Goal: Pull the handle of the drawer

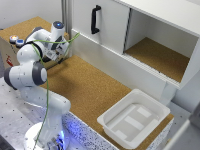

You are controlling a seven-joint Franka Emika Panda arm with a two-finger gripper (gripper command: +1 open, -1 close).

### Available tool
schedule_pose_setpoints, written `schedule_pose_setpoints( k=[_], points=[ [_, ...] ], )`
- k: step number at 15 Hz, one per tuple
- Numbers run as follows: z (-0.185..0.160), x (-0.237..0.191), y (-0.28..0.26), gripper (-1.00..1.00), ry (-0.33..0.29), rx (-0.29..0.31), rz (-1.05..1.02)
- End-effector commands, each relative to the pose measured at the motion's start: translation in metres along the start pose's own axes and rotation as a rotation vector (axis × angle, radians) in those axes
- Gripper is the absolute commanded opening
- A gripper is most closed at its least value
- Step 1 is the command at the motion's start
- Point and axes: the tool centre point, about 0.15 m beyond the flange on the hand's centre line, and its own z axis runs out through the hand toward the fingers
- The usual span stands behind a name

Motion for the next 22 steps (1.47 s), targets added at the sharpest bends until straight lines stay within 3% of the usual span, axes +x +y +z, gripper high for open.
schedule_pose_setpoints(
  k=[1,14,21,22],
  points=[
    [0.023,0.003,-0.008,1.00,0.033,0.062,0.053],
    [0.063,0.003,-0.002,1.00,0.010,0.140,0.232],
    [0.079,0.012,0.002,1.00,-0.038,0.166,0.201],
    [0.080,0.015,0.001,-1.00,-0.045,0.168,0.189]
  ],
)
